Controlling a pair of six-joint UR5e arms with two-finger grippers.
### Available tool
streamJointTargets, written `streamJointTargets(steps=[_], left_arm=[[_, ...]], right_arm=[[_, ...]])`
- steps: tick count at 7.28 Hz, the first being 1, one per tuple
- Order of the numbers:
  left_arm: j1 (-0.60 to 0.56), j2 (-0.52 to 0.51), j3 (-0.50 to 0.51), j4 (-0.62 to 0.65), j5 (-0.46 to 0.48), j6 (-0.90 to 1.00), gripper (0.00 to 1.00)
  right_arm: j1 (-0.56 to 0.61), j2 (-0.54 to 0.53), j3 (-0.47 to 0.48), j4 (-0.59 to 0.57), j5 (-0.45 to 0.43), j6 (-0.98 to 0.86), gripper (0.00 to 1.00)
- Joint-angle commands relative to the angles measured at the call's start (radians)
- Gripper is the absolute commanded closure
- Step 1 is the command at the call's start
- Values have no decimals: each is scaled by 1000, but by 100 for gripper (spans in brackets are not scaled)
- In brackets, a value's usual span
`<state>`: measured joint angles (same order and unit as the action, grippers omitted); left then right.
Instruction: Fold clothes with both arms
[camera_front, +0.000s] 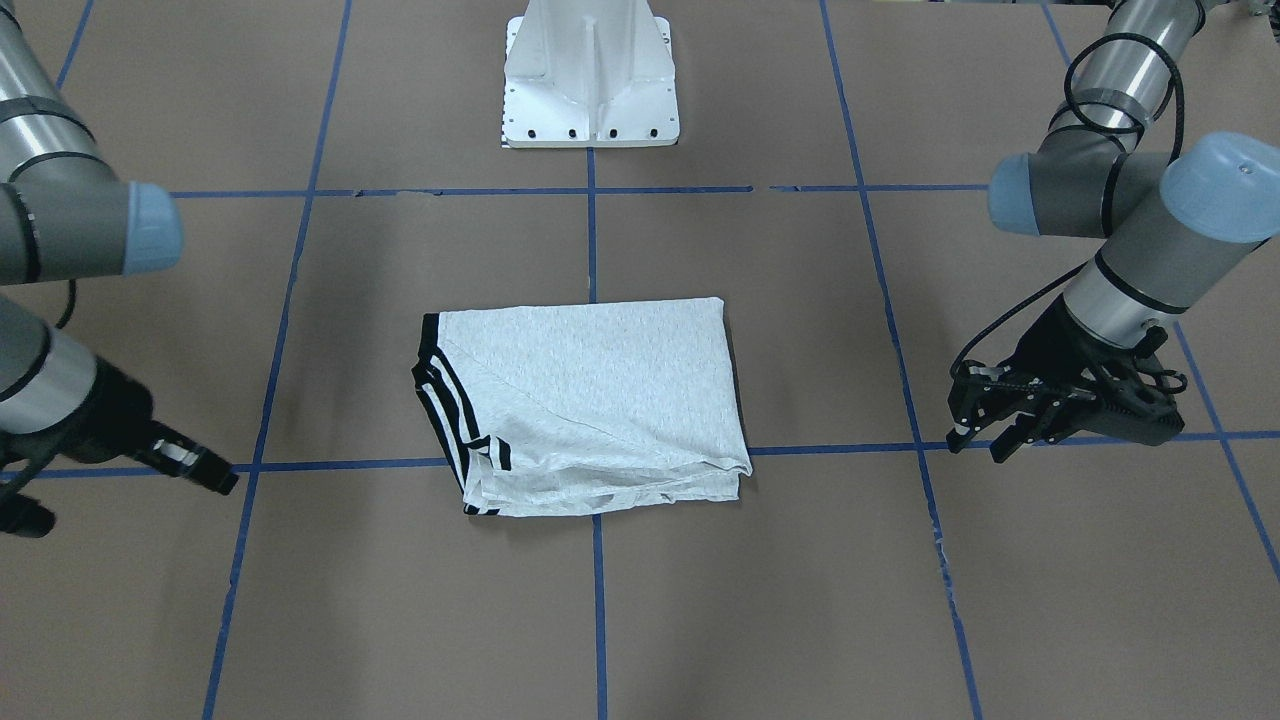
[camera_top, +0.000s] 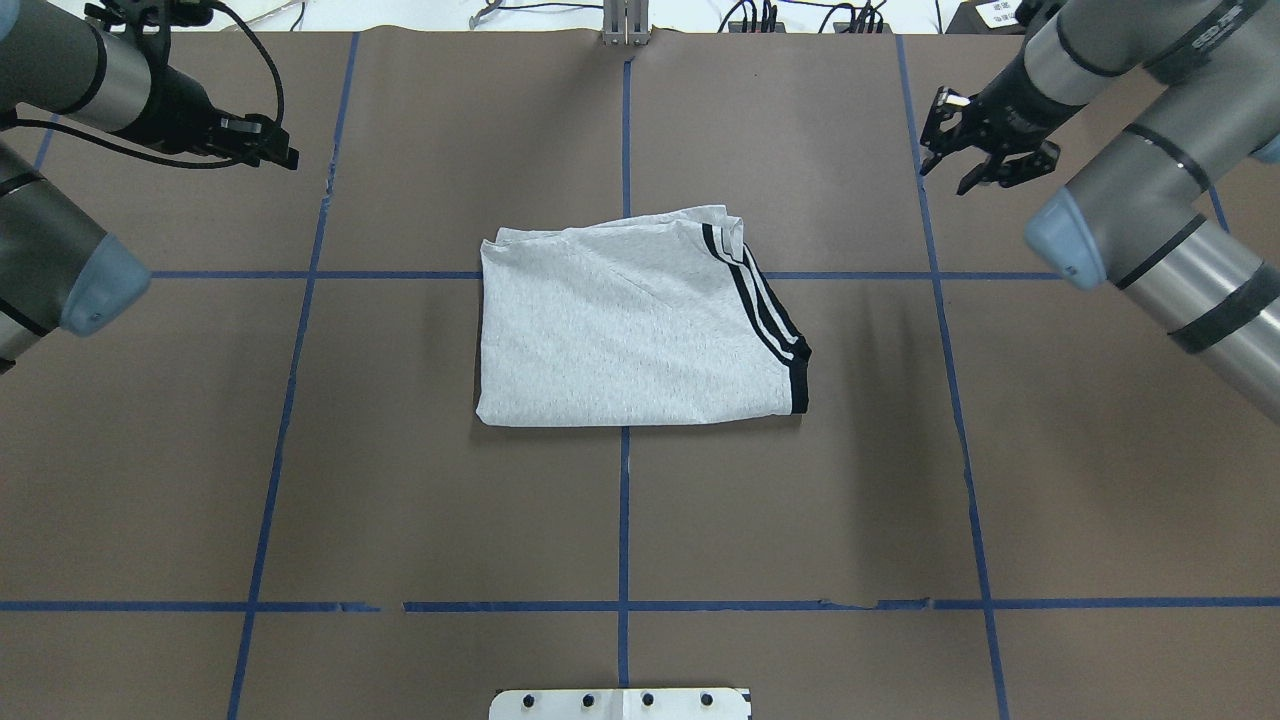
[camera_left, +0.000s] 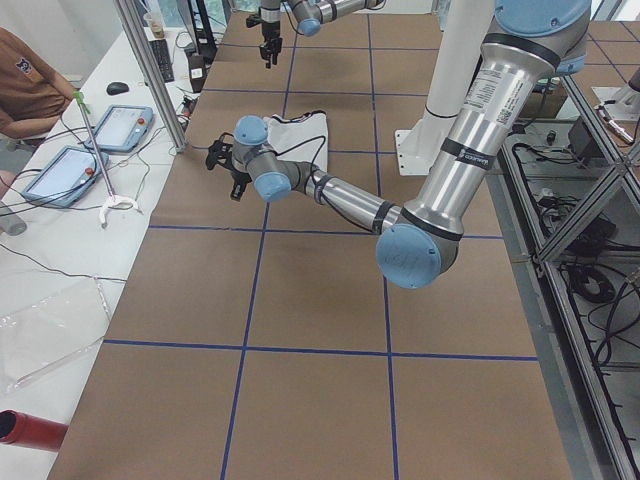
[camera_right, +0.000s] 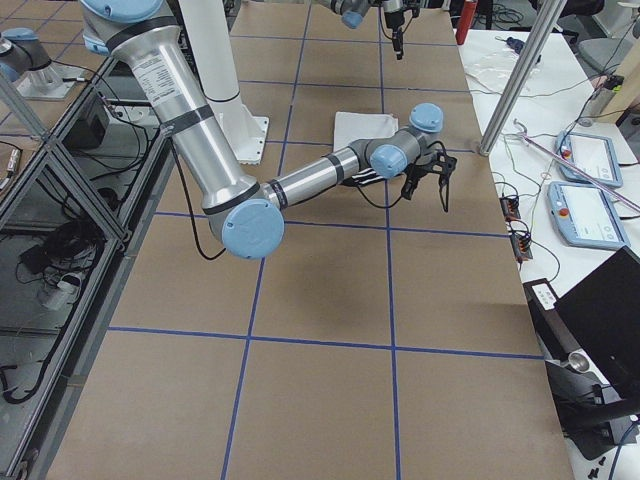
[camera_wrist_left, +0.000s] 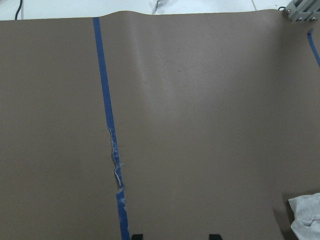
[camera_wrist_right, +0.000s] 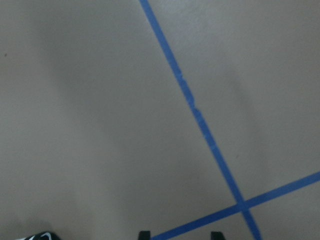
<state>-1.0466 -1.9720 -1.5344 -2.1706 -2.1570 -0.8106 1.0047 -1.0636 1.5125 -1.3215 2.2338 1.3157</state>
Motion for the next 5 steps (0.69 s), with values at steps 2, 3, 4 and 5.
streamJointTargets(steps=[2, 3, 4, 5], left_arm=[[-6, 21, -21, 3, -17, 1, 46], [-7, 21, -23, 3, -17, 1, 46], [-6, 22, -23, 5, -17, 1, 46], [-6, 21, -23, 6, -17, 1, 46]], right_arm=[[-228, 121, 28, -7, -129, 210, 100], [-248, 193, -50, 1, -143, 252, 100], [-262, 259, -139, 4, -161, 252, 100], [-271, 292, -187, 7, -178, 252, 100]])
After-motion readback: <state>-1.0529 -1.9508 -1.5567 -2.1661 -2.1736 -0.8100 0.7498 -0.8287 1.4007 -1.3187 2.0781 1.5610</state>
